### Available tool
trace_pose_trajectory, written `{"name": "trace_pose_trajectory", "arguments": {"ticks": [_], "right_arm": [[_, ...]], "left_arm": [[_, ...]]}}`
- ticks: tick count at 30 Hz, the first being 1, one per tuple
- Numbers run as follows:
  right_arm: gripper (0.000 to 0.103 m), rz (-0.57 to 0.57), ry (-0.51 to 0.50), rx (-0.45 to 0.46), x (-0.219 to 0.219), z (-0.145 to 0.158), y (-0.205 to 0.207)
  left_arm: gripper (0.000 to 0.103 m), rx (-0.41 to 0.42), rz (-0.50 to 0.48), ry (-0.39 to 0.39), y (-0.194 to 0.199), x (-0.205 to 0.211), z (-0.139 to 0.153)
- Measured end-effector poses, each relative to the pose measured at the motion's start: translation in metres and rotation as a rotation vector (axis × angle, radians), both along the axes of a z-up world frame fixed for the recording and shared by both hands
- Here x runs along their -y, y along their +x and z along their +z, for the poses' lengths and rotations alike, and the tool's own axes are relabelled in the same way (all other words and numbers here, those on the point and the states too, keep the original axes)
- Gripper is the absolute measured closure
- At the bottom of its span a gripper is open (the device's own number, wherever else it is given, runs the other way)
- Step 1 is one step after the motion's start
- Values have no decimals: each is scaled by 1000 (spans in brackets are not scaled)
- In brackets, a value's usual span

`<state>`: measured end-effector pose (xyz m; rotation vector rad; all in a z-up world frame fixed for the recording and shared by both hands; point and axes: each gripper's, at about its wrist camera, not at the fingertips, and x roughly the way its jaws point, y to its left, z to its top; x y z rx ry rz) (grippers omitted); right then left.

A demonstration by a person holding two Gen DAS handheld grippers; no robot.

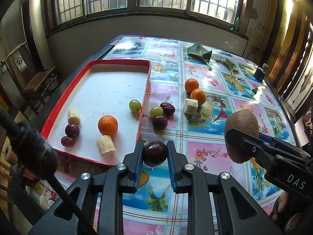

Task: Organize fruits
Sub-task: 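Carry the cherry and the kiwi over the tray with both tools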

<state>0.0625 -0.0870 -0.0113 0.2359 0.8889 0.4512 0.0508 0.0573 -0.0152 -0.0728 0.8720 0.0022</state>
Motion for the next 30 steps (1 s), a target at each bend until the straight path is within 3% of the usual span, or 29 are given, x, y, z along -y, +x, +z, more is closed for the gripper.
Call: {"name": "trace_pose_trajectory", "arguments": {"ticks": [13,30], "right_arm": [[57,57,-7,11,-28,4,14],[57,179,-17,19,-102,1,59]], "left_arm": [[81,21,86,-20,10,-49,7],[81,18,216,-26,39,-120,2]]}}
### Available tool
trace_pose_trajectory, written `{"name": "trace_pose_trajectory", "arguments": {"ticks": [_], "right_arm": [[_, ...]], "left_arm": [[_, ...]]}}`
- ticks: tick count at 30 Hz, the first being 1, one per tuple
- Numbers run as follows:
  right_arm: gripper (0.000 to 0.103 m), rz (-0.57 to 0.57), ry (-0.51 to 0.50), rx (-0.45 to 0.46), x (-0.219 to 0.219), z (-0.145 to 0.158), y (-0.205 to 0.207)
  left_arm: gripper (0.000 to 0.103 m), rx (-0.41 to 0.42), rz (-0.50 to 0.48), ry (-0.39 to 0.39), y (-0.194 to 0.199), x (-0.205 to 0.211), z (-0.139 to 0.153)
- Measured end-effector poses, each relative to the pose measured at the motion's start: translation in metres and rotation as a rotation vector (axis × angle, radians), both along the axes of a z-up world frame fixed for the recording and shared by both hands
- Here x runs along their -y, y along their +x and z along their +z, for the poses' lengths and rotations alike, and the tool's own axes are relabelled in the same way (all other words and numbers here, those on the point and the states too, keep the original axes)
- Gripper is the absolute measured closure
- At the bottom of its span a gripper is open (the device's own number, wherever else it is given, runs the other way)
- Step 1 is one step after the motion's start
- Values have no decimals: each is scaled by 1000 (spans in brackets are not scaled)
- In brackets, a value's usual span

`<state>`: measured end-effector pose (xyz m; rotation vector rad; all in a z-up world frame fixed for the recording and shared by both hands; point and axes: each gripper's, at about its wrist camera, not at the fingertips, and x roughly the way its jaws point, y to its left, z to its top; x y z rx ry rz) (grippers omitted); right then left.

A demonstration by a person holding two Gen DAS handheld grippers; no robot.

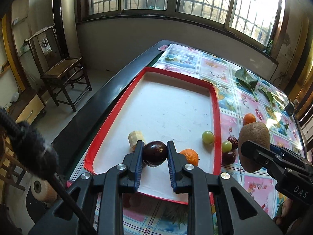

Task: Organize fruits
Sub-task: 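Carry the cherry and the kiwi over the tray with both tools, then open the left tool to drop the cherry while the right tool releases the kiwi in the tray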

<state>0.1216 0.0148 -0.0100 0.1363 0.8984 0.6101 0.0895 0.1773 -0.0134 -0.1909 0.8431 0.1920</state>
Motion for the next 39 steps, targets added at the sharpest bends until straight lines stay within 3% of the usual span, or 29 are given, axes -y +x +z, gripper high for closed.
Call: {"name": "trace_pose_trajectory", "arguments": {"ticks": [15,30,39], "right_arm": [[57,73,-33,-18,-67,-28,52],[57,143,-180,-40,-98,-62,60],[55,154,-194,-28,-100,-62,60]], "left_arm": [[81,-66,78,-40,58,-44,-23],[81,-153,95,-57,70,-48,-54],[61,-124,125,-52,60,-46,-41]]}}
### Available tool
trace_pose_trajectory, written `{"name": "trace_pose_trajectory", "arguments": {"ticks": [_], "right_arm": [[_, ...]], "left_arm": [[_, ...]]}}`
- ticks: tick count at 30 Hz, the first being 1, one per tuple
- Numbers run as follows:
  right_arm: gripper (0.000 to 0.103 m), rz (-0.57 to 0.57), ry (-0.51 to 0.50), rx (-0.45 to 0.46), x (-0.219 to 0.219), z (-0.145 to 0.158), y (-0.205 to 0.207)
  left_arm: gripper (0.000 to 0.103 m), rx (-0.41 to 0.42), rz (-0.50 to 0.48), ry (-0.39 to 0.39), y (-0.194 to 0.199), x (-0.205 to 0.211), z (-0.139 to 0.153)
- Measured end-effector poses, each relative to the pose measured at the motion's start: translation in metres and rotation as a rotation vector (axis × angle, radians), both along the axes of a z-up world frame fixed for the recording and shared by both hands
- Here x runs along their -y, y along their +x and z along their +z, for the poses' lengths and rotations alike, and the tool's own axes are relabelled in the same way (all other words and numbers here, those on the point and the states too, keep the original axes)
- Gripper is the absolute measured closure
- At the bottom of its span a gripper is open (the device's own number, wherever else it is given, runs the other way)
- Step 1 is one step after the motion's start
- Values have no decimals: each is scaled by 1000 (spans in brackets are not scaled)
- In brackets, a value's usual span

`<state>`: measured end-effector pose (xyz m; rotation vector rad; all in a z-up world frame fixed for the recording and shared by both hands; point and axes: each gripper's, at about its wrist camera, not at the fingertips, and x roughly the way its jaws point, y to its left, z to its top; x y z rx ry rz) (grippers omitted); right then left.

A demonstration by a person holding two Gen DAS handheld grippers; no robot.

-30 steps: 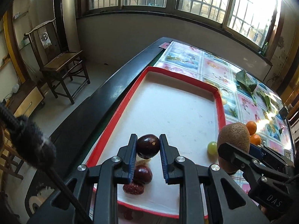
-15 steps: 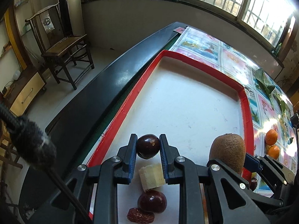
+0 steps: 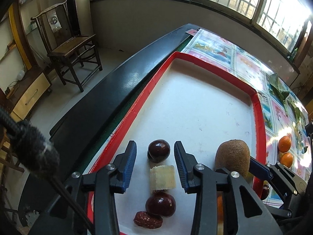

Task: Organize fruits
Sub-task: 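Open the left tool to drop the cherry while the right tool releases the kiwi in the tray, then withdraw both open tools toward the remaining fruit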

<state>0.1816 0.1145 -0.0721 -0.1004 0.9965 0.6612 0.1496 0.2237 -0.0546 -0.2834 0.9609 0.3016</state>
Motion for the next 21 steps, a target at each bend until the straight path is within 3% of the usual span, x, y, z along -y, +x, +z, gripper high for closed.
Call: {"name": "trace_pose_trajectory", "arguments": {"ticks": [5,14,21], "right_arm": [[51,-3,27,22,10,10,-9],[48,-61,112,41,63,36,-34],[45,-129,103,63,115,46,-62]], "left_arm": [[49,44,30,3,-20,7,18],[43,88,12,36,-49,38,37],[38,109,-26,54,-60,69,46]]}}
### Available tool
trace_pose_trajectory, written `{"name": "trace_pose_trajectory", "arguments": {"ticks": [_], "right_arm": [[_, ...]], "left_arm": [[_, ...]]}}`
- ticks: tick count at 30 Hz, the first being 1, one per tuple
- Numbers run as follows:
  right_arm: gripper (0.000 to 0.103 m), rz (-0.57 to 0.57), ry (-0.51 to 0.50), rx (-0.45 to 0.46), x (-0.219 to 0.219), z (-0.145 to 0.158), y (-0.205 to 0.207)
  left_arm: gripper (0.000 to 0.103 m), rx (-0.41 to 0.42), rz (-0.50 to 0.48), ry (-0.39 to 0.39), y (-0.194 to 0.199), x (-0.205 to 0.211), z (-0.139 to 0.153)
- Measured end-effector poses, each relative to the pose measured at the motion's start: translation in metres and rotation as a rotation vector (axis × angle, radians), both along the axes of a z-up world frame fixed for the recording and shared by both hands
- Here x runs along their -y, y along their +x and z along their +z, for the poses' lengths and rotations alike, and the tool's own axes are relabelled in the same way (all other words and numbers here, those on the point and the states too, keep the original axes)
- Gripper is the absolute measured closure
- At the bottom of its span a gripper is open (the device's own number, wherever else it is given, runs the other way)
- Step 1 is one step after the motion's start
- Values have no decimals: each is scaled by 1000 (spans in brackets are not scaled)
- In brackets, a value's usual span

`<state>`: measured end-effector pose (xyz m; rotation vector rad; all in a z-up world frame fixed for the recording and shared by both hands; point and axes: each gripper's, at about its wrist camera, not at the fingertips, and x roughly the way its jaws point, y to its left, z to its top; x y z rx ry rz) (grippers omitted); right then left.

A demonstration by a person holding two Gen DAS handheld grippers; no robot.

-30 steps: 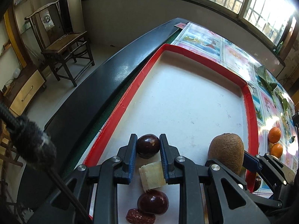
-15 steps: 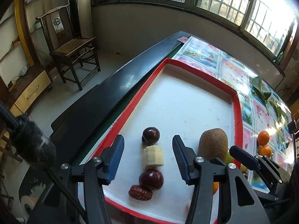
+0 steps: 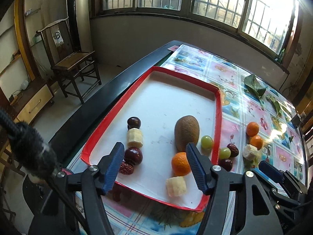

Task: Organize fruits
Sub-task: 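Withdraw both open tools toward the remaining fruit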

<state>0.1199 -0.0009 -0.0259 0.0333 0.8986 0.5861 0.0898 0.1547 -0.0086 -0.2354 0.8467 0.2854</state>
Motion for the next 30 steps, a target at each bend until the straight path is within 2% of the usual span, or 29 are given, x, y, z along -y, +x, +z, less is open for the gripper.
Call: {"name": "trace_pose_trajectory", "arguments": {"ticks": [4,7,13,24,30], "right_arm": [[45,-58,38,-3,34,3,-15],[45,-98,47,1,55,5,-26],[43,-166,55,1,88,9,-41],[42,-216,85,-2,121,9,-58],[42,-227,94,1,129,10,-62]], "left_arm": [[37,10,-42,12,-9,21,4],[33,8,-80,23,-15,36,5],[33,15,-131,55,-25,63,8],[32,27,-179,81,-38,87,14],[32,26,-211,37,-44,89,13]]}}
